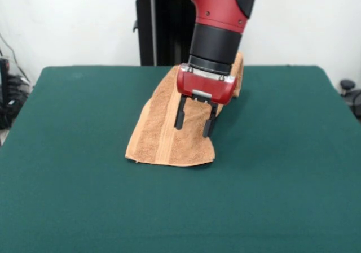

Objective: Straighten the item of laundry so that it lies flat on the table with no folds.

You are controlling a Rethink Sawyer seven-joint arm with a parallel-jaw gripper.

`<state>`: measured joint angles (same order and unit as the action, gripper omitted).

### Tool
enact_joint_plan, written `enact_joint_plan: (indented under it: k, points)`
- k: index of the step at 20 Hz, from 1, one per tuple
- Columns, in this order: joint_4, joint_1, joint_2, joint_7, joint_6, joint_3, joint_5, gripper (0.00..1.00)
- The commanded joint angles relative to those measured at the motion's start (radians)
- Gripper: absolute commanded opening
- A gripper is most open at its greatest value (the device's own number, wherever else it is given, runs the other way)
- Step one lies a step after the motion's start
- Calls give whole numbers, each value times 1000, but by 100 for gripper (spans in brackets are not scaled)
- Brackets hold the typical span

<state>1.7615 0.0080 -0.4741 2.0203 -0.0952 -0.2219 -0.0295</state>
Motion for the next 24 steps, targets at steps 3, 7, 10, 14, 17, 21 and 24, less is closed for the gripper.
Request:
enact_joint_plan:
  k: [3, 7, 10, 14, 17, 21, 24]
  points:
    - [71, -18, 85, 222, -33, 145, 54, 100]
    - [95, -35, 77, 226, -22, 165, 53, 100]
    - [107, -60, 66, 216, -8, 187, 42, 100]
    - [127, -61, 43, 213, 8, 190, 46, 100]
    - [131, -52, 43, 215, -16, 180, 47, 100]
    - [132, -11, 50, 240, -87, 131, 65, 0]
    - [122, 7, 49, 232, -50, 115, 90, 0]
